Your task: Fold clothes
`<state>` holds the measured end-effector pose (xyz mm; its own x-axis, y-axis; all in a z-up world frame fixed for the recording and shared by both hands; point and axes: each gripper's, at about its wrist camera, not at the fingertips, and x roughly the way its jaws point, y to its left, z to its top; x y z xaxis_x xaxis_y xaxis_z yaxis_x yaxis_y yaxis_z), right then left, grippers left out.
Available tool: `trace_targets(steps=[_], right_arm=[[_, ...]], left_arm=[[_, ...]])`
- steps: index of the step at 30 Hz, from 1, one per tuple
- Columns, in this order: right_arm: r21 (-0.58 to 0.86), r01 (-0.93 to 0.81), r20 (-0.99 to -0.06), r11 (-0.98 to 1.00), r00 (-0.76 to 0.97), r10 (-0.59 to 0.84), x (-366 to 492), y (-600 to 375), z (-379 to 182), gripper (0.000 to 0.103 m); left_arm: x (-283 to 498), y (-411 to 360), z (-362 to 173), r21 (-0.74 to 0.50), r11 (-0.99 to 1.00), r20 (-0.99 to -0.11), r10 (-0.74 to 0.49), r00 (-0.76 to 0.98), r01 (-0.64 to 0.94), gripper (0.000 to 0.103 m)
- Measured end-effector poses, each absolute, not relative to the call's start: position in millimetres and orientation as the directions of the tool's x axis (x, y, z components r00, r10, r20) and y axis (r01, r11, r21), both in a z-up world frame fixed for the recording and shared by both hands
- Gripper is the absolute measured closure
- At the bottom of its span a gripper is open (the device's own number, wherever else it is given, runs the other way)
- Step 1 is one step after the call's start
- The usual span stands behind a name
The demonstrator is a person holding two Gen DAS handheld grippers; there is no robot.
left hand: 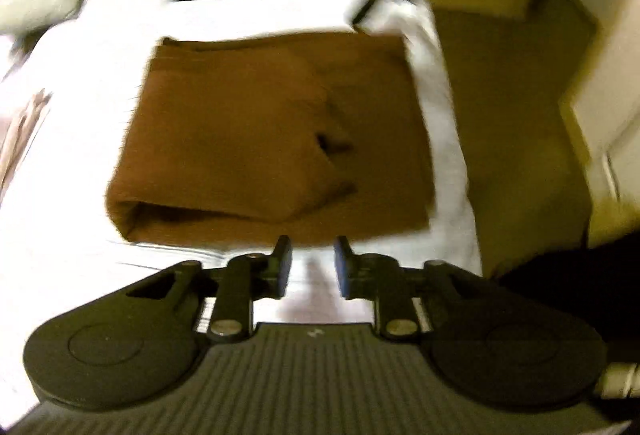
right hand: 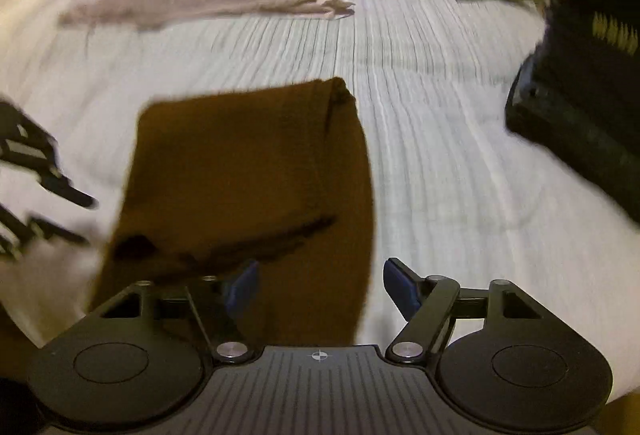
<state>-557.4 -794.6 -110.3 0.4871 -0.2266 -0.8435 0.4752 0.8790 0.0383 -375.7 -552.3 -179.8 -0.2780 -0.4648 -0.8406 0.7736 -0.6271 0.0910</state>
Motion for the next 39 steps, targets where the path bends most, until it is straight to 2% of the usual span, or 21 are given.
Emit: trace_targets(steps=[2, 5, 10, 11, 12, 14, 15, 25, 30, 31, 32, 33, 34, 36, 39], right_arm=[[0.127, 0.503, -0.836, 0.855, 0.518, -0.18, -552.1, -804.6, -110.7, 0.032], [0.252, 0.521, -0.829, 0.816, 0.551, -0.096, -542.0, -823.7, -121.8, 0.032], [0.42, 0.567, -0.831, 0.708, 0.554, 0.049, -522.9, -856.0, -140.5, 0.032], [0.441, 0.578, -0.832, 0.686, 0.55, 0.071, -518.3, -859.5, -144.9, 0.032], [0.461, 0.589, -0.833, 0.664, 0.546, 0.093, -513.8, -862.9, -149.3, 0.032], [0.497, 0.611, -0.831, 0.616, 0.539, 0.136, -504.7, -869.7, -158.0, 0.032], [0.513, 0.622, -0.829, 0.591, 0.537, 0.155, -500.7, -872.6, -161.9, 0.032], [0.607, 0.749, -0.786, 0.267, 0.615, 0.063, -524.9, -849.4, -166.4, 0.032], [0.685, 0.714, -0.723, 0.146, 0.691, 0.011, -527.3, -847.1, -185.2, 0.032], [0.703, 0.704, -0.707, 0.103, 0.707, -0.007, -528.7, -850.3, -189.7, 0.034], [0.711, 0.699, -0.7, 0.077, 0.714, -0.018, -531.1, -851.4, -192.5, 0.058], [0.707, 0.704, -0.705, 0.059, 0.709, -0.019, -532.5, -853.9, -193.9, 0.076], [0.704, 0.709, -0.709, 0.044, 0.705, -0.02, -534.2, -856.1, -194.5, 0.086], [0.691, 0.716, -0.716, 0.099, 0.697, -0.037, -539.4, -853.0, -177.9, 0.09], [0.665, 0.716, -0.72, 0.212, 0.69, -0.074, -547.9, -841.5, -146.1, 0.092]], left_arm=[[-386.4, -557.3, -173.3, 0.144, -0.625, -0.813, -0.517, -0.268, 0.767, 0.076], [-413.2, -557.5, -173.1, 0.222, -0.673, -0.8, -0.539, -0.263, 0.705, 0.065], [-439.6, -566.2, -201.8, 0.252, -0.731, -0.845, -0.486, -0.225, 0.634, 0.067], [-439.8, -567.1, -207.7, 0.25, -0.733, -0.851, -0.478, -0.217, 0.633, 0.072], [-439.9, -567.9, -209.8, 0.247, -0.73, -0.853, -0.475, -0.214, 0.637, 0.082], [-440.2, -569.5, -212.8, 0.241, -0.724, -0.857, -0.472, -0.209, 0.646, 0.095], [-437.3, -568.0, -212.3, 0.233, -0.72, -0.856, -0.471, -0.214, 0.654, 0.097], [-411.4, -563.8, -198.4, 0.192, -0.692, -0.846, -0.475, -0.24, 0.696, 0.098], [-406.1, -561.0, -196.4, 0.197, -0.703, -0.844, -0.476, -0.245, 0.684, 0.099], [-405.5, -560.6, -196.5, 0.199, -0.706, -0.845, -0.475, -0.247, 0.68, 0.099], [-405.2, -560.3, -196.4, 0.201, -0.707, -0.844, -0.476, -0.246, 0.678, 0.099], [-405.0, -559.9, -196.2, 0.204, -0.709, -0.844, -0.477, -0.246, 0.675, 0.099], [-404.9, -559.4, -195.3, 0.209, -0.711, -0.843, -0.479, -0.245, 0.672, 0.099], [-405.9, -558.5, -191.1, 0.213, -0.714, -0.837, -0.485, -0.252, 0.668, 0.099], [-411.2, -552.9, -178.3, 0.209, -0.723, -0.822, -0.495, -0.283, 0.658, 0.099]])
